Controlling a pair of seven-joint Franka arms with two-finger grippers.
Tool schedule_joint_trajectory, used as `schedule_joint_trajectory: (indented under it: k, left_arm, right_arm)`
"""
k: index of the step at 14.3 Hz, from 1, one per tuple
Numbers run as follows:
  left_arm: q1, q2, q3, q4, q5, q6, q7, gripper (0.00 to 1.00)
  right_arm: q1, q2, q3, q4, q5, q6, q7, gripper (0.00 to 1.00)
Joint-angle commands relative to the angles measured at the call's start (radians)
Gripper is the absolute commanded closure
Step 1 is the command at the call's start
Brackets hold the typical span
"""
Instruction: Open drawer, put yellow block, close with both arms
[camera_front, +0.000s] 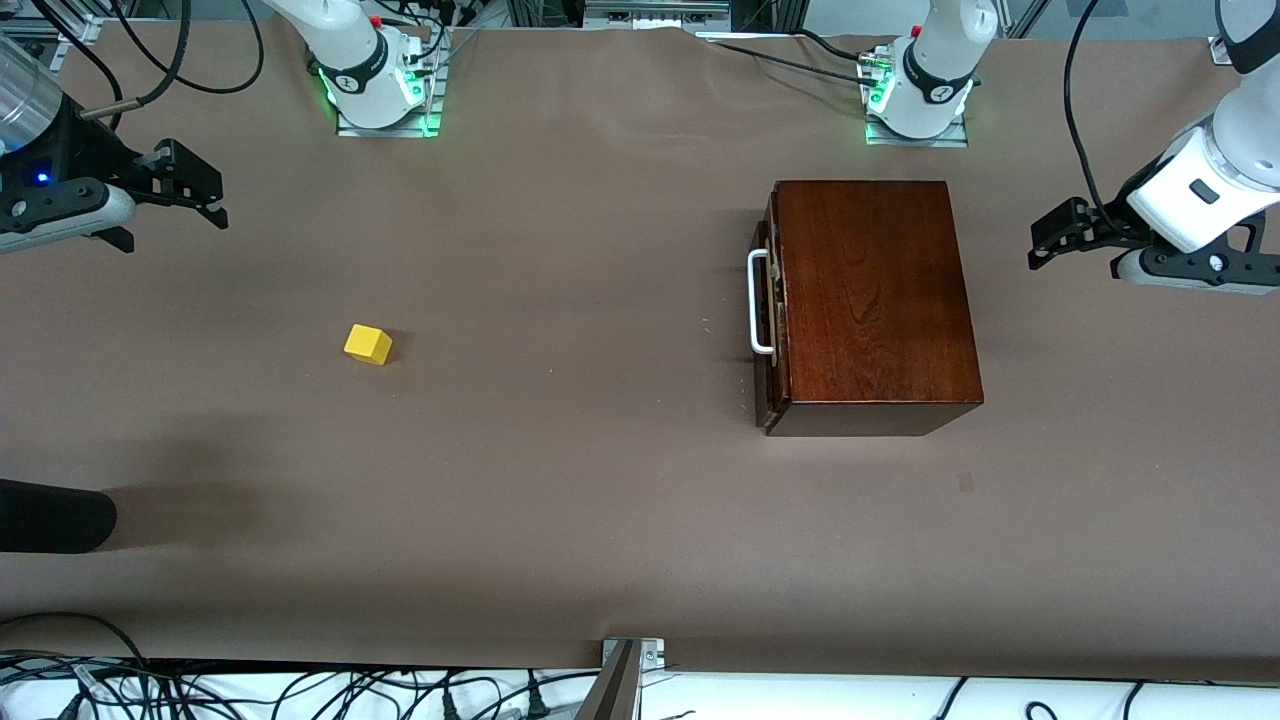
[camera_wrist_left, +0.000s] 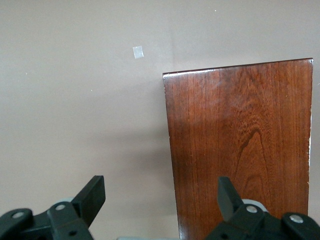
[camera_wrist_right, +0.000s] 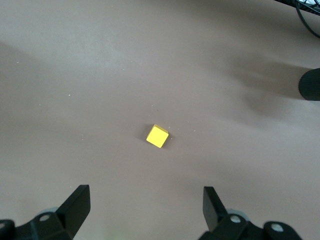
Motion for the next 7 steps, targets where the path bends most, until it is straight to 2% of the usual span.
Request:
schedule_joint_trajectory:
  k: [1, 7]
  left_arm:
    - [0.000, 0.015, -0.002, 0.035, 0.001, -0.024, -0.008, 0.00]
    - [-0.011, 0.018, -0.003, 0.045, 0.024, -0.030, -0.007, 0.00]
  right_arm:
    - [-0.003, -0.005, -0.002, -0.001, 0.010, -0.009, -0.009, 0.00]
    - [-0.003, 0.000, -0.002, 0.001, 0.010, -0.006, -0.009, 0.00]
